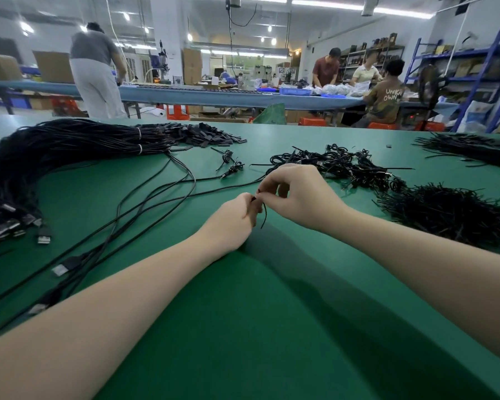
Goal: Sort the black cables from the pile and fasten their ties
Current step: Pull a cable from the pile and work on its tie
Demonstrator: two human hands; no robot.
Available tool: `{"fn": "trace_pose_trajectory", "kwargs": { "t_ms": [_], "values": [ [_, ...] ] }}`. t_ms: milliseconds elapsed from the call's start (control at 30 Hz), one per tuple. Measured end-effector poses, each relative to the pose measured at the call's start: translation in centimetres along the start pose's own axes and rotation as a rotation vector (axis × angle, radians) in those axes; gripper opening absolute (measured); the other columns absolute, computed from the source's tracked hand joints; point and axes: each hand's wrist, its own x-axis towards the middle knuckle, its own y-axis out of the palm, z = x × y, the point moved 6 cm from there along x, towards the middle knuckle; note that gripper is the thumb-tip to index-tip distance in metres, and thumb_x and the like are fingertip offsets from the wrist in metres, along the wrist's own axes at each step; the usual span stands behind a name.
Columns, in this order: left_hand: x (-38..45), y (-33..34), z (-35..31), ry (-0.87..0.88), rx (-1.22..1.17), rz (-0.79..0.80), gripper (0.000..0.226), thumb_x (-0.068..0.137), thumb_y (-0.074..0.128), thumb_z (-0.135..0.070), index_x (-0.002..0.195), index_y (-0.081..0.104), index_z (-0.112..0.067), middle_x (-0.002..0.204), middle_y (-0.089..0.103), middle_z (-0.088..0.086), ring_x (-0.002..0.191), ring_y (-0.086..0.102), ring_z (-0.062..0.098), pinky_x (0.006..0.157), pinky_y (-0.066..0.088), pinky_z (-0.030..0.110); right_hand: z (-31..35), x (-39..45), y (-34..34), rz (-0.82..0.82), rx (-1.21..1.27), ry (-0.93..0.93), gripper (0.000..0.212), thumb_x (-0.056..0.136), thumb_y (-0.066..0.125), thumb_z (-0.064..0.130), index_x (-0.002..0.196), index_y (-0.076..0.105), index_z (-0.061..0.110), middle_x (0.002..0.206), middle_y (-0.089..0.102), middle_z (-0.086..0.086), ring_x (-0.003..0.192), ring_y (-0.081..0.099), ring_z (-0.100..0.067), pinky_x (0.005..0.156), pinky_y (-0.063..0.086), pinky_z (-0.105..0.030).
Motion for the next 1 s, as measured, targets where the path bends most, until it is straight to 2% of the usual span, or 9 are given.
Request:
{"fn": "trace_pose_trajectory", "kwargs": {
  "t_ms": [67,167,333,500,533,633,700,833,1000],
  "values": [
    [0.0,0.0,-0.1,0.001,0.017,0.021,0.028,0.102,0.033,-0.037,0.087,0.049,-0.02,0.078,0.059,0.001,0.069,0.052,0.02,0.065,0.042,0.035,-0.3,0.1,-0.3,-0.016,0.016,0.027,0.004,0.083,0.07,0.022,0.081,0.072,0.024,0.071,0.059,0.019,0.061,0.052,0.003,0.06,0.037,-0.007],
    [-0.2,0.1,-0.4,0.022,0.078,0.036,0.032,0.102,0.033,-0.038,0.094,0.048,-0.01,0.084,0.061,0.008,0.075,0.056,0.028,0.07,0.046,0.042,-0.6,0.0,-0.3,-0.034,0.085,0.077,0.007,0.083,0.071,0.022,0.078,0.071,0.027,0.07,0.062,0.019,0.059,0.052,0.006,0.058,0.037,-0.004],
    [-0.8,-0.1,-0.8,0.014,0.183,-0.014,0.034,0.101,0.031,-0.042,0.093,0.048,-0.014,0.083,0.06,0.008,0.076,0.056,0.033,0.066,0.045,0.041,-0.1,-0.1,-0.6,0.028,0.088,0.067,0.008,0.084,0.07,0.025,0.076,0.07,0.028,0.069,0.062,0.019,0.058,0.051,0.008,0.056,0.037,-0.005],
    [-1.7,0.4,-1.8,0.111,0.431,-0.054,0.032,0.1,0.035,-0.042,0.09,0.043,-0.012,0.073,0.054,0.01,0.067,0.053,0.038,0.056,0.035,0.036,1.1,0.6,-1.9,0.22,-0.185,-0.048,0.006,0.084,0.066,0.032,0.078,0.065,0.033,0.071,0.058,0.022,0.064,0.054,-0.001,0.062,0.048,-0.026],
    [-1.7,0.5,-1.9,0.124,0.458,-0.05,0.033,0.1,0.034,-0.042,0.092,0.043,-0.012,0.075,0.056,0.012,0.069,0.055,0.039,0.056,0.035,0.036,1.2,0.6,-2.2,0.236,-0.194,-0.056,0.008,0.084,0.066,0.032,0.077,0.063,0.034,0.071,0.059,0.022,0.065,0.055,-0.001,0.061,0.047,-0.025],
    [-1.6,0.8,-2.4,0.148,0.531,-0.023,0.034,0.101,0.032,-0.045,0.09,0.038,-0.013,0.084,0.062,0.016,0.075,0.059,0.04,0.057,0.031,0.035,1.0,0.6,-2.4,0.254,-0.15,-0.049,0.01,0.083,0.069,0.029,0.075,0.065,0.029,0.069,0.061,0.021,0.061,0.054,0.006,0.055,0.037,-0.007],
    [-1.5,1.2,-2.7,0.161,0.585,-0.003,0.032,0.101,0.032,-0.046,0.089,0.035,-0.016,0.086,0.063,0.015,0.077,0.06,0.039,0.057,0.029,0.034,0.6,0.5,-2.6,0.238,-0.083,-0.004,0.01,0.083,0.071,0.026,0.074,0.067,0.025,0.066,0.061,0.02,0.06,0.054,0.011,0.053,0.037,-0.003],
    [-1.5,1.7,-2.9,0.173,0.644,0.017,0.032,0.1,0.033,-0.048,0.089,0.035,-0.018,0.086,0.065,0.013,0.079,0.061,0.04,0.06,0.03,0.035,0.4,0.4,-2.6,0.212,0.026,0.062,0.014,0.082,0.073,0.026,0.07,0.066,0.028,0.064,0.062,0.019,0.059,0.055,0.013,0.053,0.039,-0.002],
    [-1.7,1.3,-2.8,0.111,0.54,0.046,0.038,0.098,0.038,-0.051,0.087,0.036,-0.015,0.088,0.064,0.016,0.083,0.059,0.041,0.06,0.028,0.035,0.3,0.3,-2.3,0.21,0.057,0.096,0.011,0.082,0.073,0.027,0.072,0.068,0.026,0.068,0.065,0.017,0.061,0.057,0.01,0.054,0.042,-0.004]
  ]
}}
